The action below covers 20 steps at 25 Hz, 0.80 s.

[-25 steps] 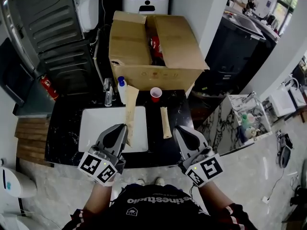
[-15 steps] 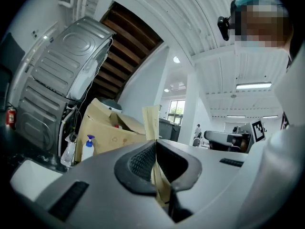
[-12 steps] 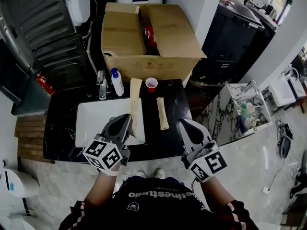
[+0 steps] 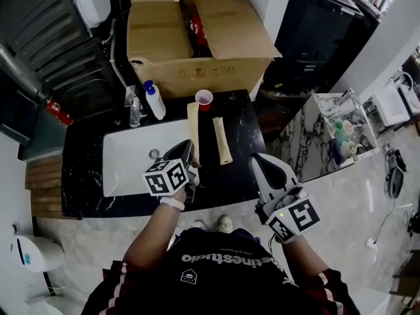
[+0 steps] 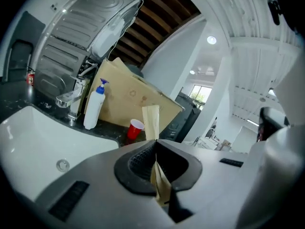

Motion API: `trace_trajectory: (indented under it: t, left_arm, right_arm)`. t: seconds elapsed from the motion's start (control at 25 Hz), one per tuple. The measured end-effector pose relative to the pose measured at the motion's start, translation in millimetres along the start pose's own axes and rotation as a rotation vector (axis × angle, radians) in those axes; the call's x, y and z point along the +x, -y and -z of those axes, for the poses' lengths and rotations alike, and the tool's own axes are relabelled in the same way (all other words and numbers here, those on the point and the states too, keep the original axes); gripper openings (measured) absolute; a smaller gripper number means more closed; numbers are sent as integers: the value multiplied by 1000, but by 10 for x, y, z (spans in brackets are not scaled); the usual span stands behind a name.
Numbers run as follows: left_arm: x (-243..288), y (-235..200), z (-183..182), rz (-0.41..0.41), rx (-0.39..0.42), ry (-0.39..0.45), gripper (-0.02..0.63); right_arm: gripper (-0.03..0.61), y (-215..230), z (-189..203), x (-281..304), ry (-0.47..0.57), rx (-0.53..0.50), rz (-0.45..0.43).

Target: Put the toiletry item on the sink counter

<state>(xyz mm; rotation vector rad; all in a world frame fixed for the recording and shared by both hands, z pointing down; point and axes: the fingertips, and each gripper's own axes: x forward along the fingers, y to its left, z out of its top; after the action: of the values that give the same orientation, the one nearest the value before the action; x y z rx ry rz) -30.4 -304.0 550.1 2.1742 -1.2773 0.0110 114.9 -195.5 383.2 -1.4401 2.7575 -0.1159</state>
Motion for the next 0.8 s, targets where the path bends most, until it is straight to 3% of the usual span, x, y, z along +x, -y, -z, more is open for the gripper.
trace_trajectory:
  t: [0.56, 0.8]
  left_arm:
    - [755, -555, 835, -255, 49, -251, 17]
    - [867, -619, 998, -262, -12, -296, 18]
  right_arm:
    - [38, 75, 50, -69, -14, 7, 25]
    - [38, 59, 68, -57, -23, 7, 20]
